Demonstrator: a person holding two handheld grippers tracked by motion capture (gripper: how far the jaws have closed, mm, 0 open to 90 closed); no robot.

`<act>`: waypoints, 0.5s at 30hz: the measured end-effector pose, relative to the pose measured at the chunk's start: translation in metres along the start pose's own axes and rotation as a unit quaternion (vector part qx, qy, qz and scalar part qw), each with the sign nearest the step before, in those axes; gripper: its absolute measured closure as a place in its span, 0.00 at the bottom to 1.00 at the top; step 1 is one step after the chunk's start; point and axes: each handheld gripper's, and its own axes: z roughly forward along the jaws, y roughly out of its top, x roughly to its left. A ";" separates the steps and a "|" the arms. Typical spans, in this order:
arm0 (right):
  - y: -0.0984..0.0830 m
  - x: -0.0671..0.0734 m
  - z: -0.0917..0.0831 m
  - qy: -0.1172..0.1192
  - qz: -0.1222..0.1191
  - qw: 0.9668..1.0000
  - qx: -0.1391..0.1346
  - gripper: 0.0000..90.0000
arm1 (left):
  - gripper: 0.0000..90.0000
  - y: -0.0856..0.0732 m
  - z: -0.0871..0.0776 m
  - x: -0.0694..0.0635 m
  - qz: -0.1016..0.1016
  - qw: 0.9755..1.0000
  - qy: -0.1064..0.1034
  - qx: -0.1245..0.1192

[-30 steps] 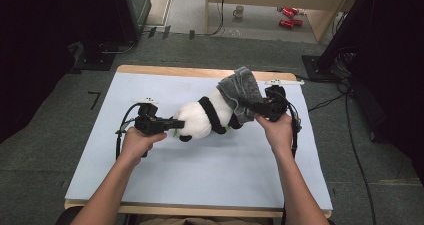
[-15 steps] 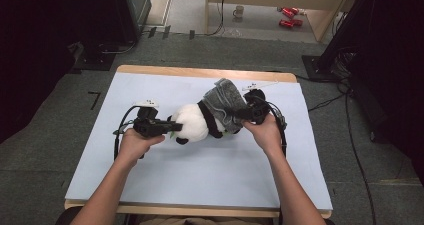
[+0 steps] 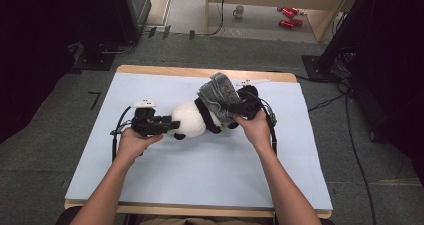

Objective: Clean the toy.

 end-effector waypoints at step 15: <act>0.022 0.006 0.019 -0.022 -0.004 1.000 0.000 0.87 | 0.25 -0.002 0.008 -0.018 0.082 0.996 0.007 -0.020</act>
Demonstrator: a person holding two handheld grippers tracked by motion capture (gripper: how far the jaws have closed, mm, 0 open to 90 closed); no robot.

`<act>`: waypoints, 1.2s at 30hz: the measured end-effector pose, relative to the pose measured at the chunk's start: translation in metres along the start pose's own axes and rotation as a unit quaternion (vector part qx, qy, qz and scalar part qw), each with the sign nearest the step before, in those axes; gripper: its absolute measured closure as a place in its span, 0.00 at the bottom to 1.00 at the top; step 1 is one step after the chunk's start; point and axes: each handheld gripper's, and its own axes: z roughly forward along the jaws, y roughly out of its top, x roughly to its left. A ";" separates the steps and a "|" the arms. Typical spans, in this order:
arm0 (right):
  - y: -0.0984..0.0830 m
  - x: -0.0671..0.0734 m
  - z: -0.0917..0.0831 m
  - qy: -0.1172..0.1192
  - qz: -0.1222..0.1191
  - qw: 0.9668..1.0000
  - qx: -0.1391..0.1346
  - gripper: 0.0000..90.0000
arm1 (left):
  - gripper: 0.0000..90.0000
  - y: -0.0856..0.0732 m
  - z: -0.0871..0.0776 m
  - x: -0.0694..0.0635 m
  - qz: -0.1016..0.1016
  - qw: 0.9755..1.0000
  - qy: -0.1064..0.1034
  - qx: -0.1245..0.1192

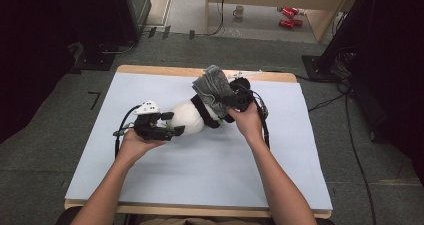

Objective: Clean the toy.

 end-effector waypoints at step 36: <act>-0.007 0.018 -0.079 0.089 0.011 0.994 -0.067 0.85 | 0.83 0.017 -0.013 0.005 -0.065 0.997 -0.036 0.010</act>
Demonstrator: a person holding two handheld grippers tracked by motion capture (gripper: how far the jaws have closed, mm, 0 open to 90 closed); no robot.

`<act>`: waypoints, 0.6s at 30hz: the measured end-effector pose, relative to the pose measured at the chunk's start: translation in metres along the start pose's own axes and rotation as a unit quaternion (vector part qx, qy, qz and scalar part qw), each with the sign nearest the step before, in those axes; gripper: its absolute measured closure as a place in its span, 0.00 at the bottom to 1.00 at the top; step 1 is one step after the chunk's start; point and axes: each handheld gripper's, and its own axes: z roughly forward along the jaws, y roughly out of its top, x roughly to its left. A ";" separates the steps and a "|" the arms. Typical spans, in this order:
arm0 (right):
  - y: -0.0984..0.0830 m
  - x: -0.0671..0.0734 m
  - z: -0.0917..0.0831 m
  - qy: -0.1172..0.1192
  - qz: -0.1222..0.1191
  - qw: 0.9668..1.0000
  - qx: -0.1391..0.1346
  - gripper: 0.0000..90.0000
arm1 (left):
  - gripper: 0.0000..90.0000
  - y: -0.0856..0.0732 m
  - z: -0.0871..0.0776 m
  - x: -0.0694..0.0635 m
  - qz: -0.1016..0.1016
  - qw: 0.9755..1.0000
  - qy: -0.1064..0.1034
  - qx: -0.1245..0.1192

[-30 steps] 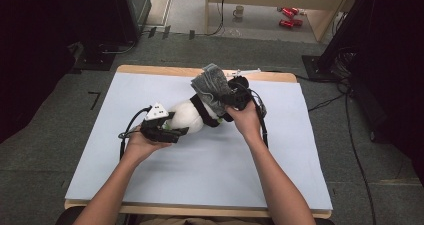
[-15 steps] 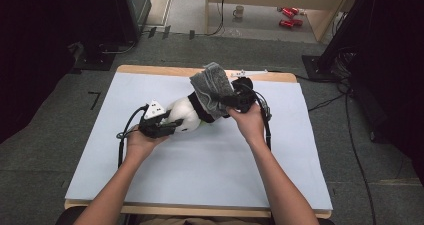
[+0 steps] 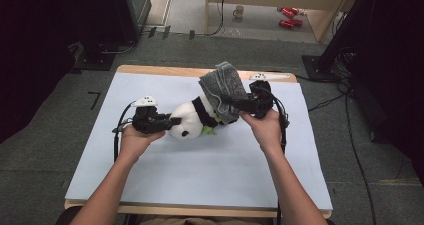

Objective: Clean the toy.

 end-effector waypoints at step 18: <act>-0.040 0.047 0.083 0.030 -0.021 0.991 0.128 0.86 | 0.76 -0.002 0.016 -0.014 -0.039 0.998 0.014 0.039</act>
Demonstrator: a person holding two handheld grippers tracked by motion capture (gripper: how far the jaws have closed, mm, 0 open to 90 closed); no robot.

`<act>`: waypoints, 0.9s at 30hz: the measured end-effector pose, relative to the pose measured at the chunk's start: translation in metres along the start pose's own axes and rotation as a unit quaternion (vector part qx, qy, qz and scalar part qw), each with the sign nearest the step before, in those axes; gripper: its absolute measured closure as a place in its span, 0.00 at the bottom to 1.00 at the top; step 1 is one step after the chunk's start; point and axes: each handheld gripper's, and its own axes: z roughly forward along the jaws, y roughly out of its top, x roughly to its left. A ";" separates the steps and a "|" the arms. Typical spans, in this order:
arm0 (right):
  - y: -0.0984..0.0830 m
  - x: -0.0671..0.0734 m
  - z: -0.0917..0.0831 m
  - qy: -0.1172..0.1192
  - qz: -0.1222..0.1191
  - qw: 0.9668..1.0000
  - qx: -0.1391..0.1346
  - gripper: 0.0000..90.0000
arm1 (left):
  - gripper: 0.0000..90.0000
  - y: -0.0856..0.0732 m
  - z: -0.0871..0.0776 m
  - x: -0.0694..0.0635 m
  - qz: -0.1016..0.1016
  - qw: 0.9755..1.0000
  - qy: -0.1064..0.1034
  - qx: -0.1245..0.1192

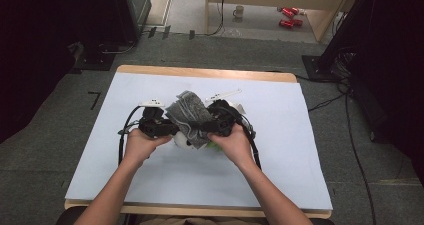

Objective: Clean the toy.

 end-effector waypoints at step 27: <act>-0.010 -0.096 -0.090 -0.054 0.114 0.992 -0.018 0.89 | 0.75 -0.001 0.002 0.005 0.002 1.000 -0.007 -0.008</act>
